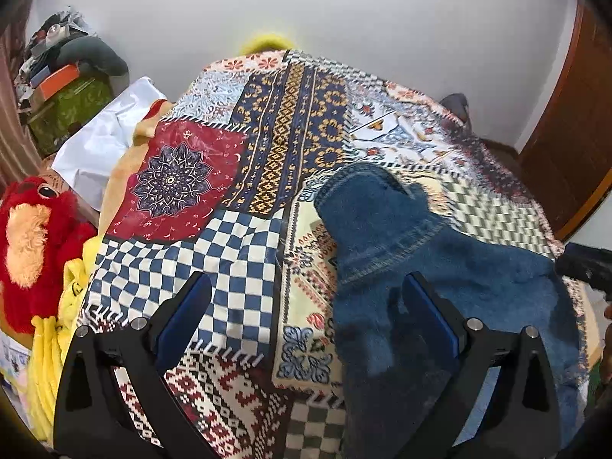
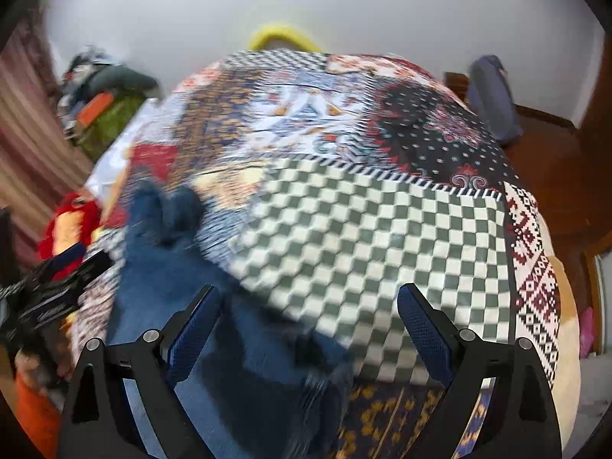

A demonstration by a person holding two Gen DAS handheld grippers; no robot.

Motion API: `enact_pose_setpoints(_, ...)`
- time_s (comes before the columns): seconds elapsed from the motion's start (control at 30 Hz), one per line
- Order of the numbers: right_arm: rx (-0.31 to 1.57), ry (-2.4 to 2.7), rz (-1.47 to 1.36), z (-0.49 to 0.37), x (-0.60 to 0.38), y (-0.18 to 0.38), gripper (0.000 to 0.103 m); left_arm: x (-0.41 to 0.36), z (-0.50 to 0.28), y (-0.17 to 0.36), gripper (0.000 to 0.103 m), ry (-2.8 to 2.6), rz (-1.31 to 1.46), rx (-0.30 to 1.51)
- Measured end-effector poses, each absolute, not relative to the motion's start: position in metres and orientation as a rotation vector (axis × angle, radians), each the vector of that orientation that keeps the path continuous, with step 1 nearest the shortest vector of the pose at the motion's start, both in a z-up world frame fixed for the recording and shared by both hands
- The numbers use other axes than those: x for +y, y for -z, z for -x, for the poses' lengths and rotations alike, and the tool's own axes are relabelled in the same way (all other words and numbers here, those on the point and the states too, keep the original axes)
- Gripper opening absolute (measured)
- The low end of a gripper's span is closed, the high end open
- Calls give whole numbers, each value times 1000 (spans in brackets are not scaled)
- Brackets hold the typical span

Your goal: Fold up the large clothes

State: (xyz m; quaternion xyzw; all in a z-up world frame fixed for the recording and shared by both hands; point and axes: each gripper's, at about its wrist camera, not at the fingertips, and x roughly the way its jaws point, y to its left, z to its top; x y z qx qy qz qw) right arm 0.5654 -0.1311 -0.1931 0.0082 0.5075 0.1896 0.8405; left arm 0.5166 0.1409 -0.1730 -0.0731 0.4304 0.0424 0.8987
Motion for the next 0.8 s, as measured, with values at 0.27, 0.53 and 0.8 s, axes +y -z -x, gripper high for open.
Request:
enact_pose_setpoints(0.27, 1133, -549, 69, -497, -116, 202, 93, 115, -471, 160, 101, -44, 37, 891)
enact_pose_setpoints(0.53, 1153, -471, 27, -483, -161, 223, 93, 108, -428, 157, 101, 3, -13, 909)
enact_pose_setpoints(0.8, 1066, -415, 108, -458, -173, 187, 94, 108, -401, 154, 101, 59, 29, 901)
